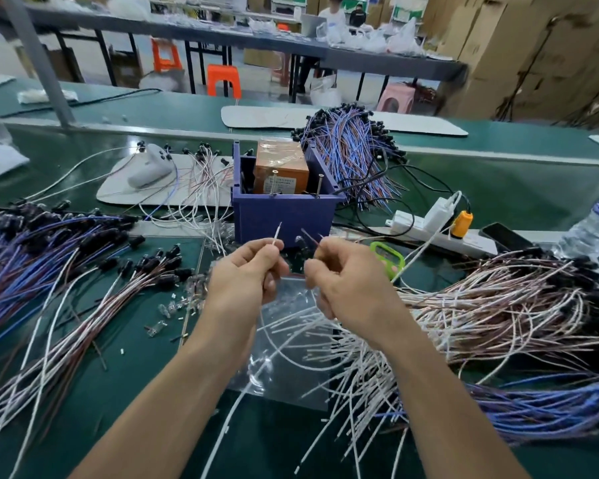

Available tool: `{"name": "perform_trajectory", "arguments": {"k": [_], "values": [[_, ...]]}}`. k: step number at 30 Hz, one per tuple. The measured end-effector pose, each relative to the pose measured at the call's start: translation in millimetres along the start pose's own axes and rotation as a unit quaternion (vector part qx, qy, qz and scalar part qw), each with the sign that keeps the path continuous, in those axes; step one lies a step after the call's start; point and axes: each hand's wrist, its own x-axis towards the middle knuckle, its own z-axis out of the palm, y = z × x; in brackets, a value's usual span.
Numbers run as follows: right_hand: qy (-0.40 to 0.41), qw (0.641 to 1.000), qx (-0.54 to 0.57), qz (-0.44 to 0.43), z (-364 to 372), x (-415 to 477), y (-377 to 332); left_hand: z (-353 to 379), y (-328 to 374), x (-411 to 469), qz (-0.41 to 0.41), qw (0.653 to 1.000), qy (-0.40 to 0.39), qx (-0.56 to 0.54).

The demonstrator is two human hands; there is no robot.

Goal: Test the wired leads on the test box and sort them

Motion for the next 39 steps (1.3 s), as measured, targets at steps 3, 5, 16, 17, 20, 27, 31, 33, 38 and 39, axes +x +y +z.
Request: {"name": "perform_trajectory", "arguments": {"k": [3, 5, 16, 17, 20, 27, 31, 33, 38, 39], "values": [[-0.091, 0.974, 0.205, 0.039, 8, 0, 3, -1, -4, -2, -0.015, 0.999, -0.037, 0.004], [-0.155, 0.954, 0.253, 0.046, 8, -3, 7, -6, -3, -4, -0.008, 0.997, -0.077, 0.012], [0.110, 0.833, 0.522, 0.148, 12, 3, 14, -6, -16, 2, 0.023, 0.995, 0.097, -0.006], [0.123, 0.827, 0.526, 0.152, 13, 3, 15, -7, -17, 2, 0.021, 0.994, 0.106, -0.018], [0.107, 0.821, 0.543, 0.142, 15, 1, 12, -10, -18, 4, 0.015, 0.992, 0.116, -0.050], [0.146, 0.777, 0.599, 0.130, 23, 11, -1, -6, -29, 5, 0.019, 0.997, 0.070, 0.032], [0.162, 0.813, 0.544, 0.130, 17, 20, -2, -5, -29, 0, 0.016, 0.994, 0.017, 0.107], [0.130, 0.834, 0.524, 0.113, 14, 20, 1, -5, -29, -1, 0.014, 0.994, 0.028, 0.109], [0.010, 0.828, 0.560, -0.006, 21, 9, 6, -5, -22, 2, -0.106, 0.988, 0.073, -0.081], [-0.004, 0.818, 0.576, -0.015, 25, 7, 6, -5, -20, 2, -0.144, 0.979, 0.059, -0.131]]}}
